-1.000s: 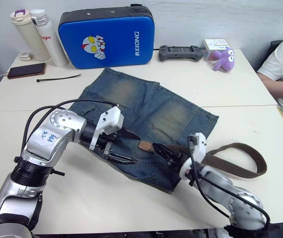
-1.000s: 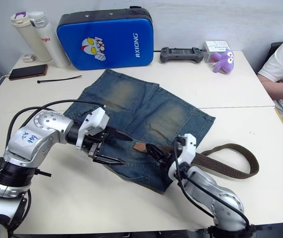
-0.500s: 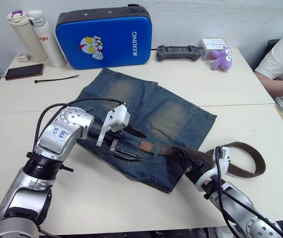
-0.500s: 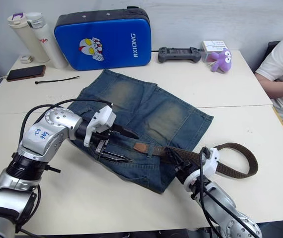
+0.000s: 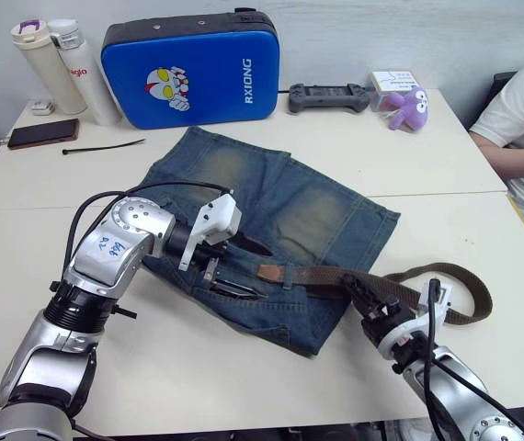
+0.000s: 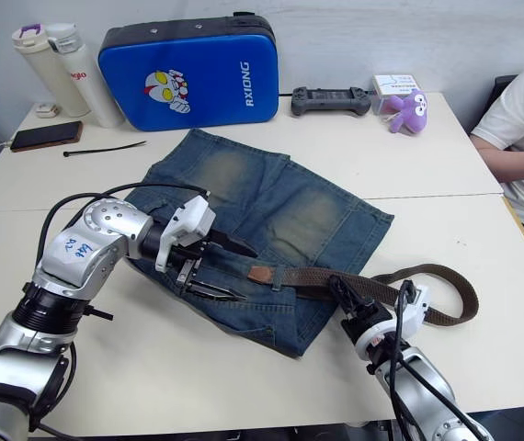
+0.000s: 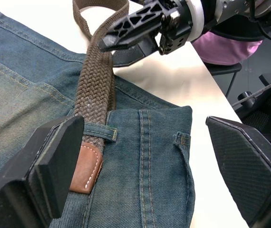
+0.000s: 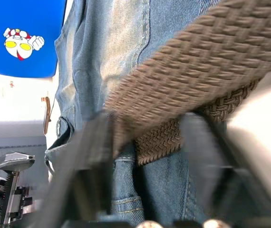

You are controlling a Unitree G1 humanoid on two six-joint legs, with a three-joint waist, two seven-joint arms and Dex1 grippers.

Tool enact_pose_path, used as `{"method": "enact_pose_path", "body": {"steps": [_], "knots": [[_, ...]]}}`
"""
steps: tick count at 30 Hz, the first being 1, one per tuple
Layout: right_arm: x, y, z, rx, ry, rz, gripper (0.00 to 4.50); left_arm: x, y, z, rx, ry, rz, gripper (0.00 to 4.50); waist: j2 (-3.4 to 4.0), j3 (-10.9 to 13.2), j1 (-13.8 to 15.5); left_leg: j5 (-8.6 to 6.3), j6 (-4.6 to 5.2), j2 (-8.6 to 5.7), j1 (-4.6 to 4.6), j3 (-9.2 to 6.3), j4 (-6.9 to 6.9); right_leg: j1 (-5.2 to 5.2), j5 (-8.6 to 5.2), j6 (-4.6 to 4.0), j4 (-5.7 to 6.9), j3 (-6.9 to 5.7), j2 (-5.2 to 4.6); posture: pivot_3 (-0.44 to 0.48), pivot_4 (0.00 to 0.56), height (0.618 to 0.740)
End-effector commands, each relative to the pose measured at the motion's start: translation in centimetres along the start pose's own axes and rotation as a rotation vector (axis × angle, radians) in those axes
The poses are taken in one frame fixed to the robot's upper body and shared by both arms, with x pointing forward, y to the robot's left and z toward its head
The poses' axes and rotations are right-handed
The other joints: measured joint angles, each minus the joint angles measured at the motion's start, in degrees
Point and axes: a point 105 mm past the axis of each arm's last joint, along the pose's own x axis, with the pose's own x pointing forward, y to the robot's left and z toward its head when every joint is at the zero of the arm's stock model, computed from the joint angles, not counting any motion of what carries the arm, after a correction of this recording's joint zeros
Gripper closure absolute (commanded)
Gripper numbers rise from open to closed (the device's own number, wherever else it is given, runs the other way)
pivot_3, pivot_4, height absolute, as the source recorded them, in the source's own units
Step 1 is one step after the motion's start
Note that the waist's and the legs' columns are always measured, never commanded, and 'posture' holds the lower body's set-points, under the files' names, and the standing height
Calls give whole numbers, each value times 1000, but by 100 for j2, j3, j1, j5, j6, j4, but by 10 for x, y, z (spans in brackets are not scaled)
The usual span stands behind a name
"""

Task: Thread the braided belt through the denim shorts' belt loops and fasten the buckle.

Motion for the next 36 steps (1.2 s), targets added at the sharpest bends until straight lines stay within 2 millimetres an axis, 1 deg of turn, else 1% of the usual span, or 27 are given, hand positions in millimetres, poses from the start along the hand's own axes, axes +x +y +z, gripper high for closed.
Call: {"method": "enact_pose_path", "body": {"steps": [1,2,6,10,13,19,20,23,25,28,29,32,33,35,36], "knots": [[-2,18,0,1,-8,70,4214,-2,1,6,36,-1,9,0,0,0,0,0,0,0,0,0,0,0,0,0,0,0,0,0,150,740],[0,18,0,-1,-7,72,4429,-2,1,6,35,0,9,0,0,0,0,0,0,0,0,0,0,0,0,0,0,0,0,0,150,740],[4,21,-9,-22,50,78,4429,-5,0,6,32,5,18,0,0,0,-4,0,-1,0,0,0,0,-1,0,0,0,0,0,0,150,740],[12,19,-26,-102,150,46,4429,-7,0,5,30,13,28,0,0,0,-4,1,-1,0,0,0,0,0,0,0,0,0,0,0,150,740],[21,18,-32,-132,184,34,4429,-8,-1,5,29,17,31,0,0,0,-4,1,-2,0,1,0,0,-1,0,0,1,0,0,0,150,740],[41,27,-46,-194,262,85,4429,-10,-3,4,11,25,39,0,0,0,-6,2,-3,0,-1,0,1,-3,0,0,2,0,0,0,150,740],[44,30,-51,-223,289,105,4429,-11,-3,4,9,26,38,0,0,0,-3,3,-4,0,0,0,1,-3,0,0,3,0,0,0,150,740],[50,33,-54,-266,315,123,4429,-10,-3,3,9,31,35,0,0,0,-5,3,-4,0,-1,0,1,-4,0,0,3,0,0,0,150,740],[49,32,-51,-295,309,121,4429,-10,-2,4,11,29,36,0,0,0,-2,3,-4,0,-2,0,1,-5,0,0,3,-1,0,0,150,740],[38,32,-42,-312,295,127,3540,-9,-1,5,13,21,36,0,0,0,12,2,-3,0,-4,0,1,-4,0,0,1,-1,-1,0,150,740],[31,31,-39,-327,295,128,3151,-8,0,5,14,20,35,0,0,0,18,2,-2,0,-6,0,1,-4,0,0,0,-2,-1,0,150,740],[10,35,-35,-406,337,158,1664,-7,2,5,16,15,34,0,0,0,28,0,3,-1,-8,-1,5,0,0,0,-3,-2,-3,0,150,740],[1,37,-36,-477,373,180,1123,-7,3,5,18,13,35,0,0,0,26,0,4,-1,-8,-1,7,1,0,0,-4,-3,-2,0,150,740],[-17,37,-47,-664,508,221,231,-7,5,5,19,9,34,0,0,0,21,0,6,-2,-8,-1,9,2,0,0,-4,-3,-2,0,150,740],[-24,41,-51,-719,552,256,104,-7,6,5,20,9,33,0,1,1,8,0,6,-2,-8,-1,10,2,0,0,-2,-4,-1,0,150,740]]}}
